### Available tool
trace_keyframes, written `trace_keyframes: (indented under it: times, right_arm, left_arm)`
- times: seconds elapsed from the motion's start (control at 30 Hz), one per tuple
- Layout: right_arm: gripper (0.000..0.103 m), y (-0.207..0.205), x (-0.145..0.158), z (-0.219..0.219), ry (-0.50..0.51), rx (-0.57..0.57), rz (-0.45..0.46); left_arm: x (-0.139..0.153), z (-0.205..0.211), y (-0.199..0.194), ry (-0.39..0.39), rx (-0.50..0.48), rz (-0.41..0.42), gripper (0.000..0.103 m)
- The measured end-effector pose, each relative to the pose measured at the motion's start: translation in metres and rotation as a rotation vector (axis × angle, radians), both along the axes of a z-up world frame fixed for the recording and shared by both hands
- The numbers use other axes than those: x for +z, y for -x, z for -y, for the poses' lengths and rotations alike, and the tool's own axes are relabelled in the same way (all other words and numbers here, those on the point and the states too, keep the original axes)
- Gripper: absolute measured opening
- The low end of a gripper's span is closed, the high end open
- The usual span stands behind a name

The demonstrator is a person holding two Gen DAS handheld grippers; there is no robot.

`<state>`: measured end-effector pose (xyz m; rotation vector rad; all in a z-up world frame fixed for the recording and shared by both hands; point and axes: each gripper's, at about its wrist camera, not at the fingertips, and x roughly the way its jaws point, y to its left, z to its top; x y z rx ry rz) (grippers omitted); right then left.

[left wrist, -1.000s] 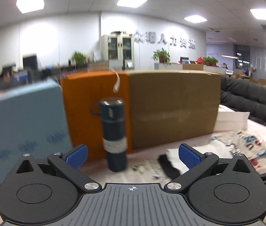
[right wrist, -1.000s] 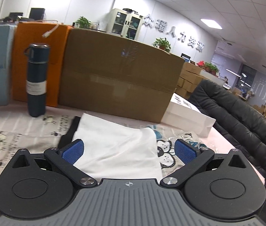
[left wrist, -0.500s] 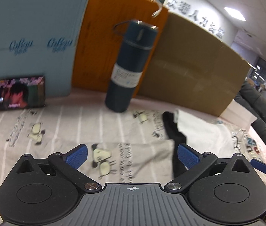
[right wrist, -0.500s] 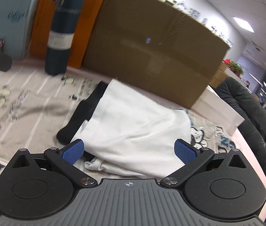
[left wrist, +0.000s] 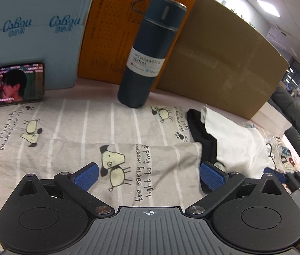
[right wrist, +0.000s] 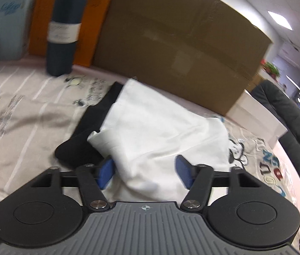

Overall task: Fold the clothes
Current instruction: 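Close the right tool on white shirt fabric while the left tool grasps black trim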

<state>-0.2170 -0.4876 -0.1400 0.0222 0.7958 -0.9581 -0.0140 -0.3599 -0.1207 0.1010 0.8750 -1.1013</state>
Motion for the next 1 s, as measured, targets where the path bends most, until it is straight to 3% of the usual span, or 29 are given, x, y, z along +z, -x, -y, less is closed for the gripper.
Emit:
trace_keyframes:
  times: [0.17,0.2,0.23,0.33,0.53,0.7,0.8,0.9,0.93,0.97,1.0]
  right_arm:
    - [0.053,-0.006,-0.008,0.007,-0.045,0.035,0.010]
    - [0.043,-0.008,-0.009,0.008,-0.061,0.032,0.026]
    - [0.027,-0.008,-0.010,0.012,-0.090,0.026,0.055]
    - [0.009,0.002,-0.003,0.020,-0.139,-0.024,0.161]
    - [0.008,0.043,0.034,0.037,-0.128,-0.181,0.390]
    - [0.008,0.065,0.051,0.044,-0.088,-0.253,0.457]
    - [0.008,0.076,0.054,0.046,-0.073,-0.291,0.475]
    - [0.008,0.085,0.055,0.045,-0.073,-0.317,0.485]
    - [0.008,0.086,0.056,0.045,-0.071,-0.321,0.484]
    - [0.008,0.088,0.056,0.044,-0.070,-0.326,0.483]
    - [0.008,0.089,0.057,0.044,-0.065,-0.332,0.483]
  left_arm:
    - [-0.008,0.007,0.003,-0.011,-0.014,-0.027,0.102]
    - [-0.010,0.008,0.005,-0.011,-0.020,-0.033,0.102]
    - [-0.011,0.010,0.006,-0.012,-0.026,-0.038,0.102]
    - [-0.014,0.015,0.011,0.002,-0.058,-0.066,0.102]
    - [-0.027,0.040,0.039,0.041,-0.194,-0.102,0.102]
    - [-0.047,0.071,0.065,0.019,-0.238,-0.100,0.102]
    - [-0.049,0.081,0.077,0.054,-0.240,-0.081,0.101]
    - [-0.051,0.095,0.086,0.081,-0.252,-0.104,0.096]
    - [-0.052,0.099,0.088,0.088,-0.249,-0.100,0.089]
    - [-0.052,0.103,0.090,0.089,-0.246,-0.093,0.067]
    - [-0.052,0.109,0.091,0.079,-0.243,-0.081,0.056]
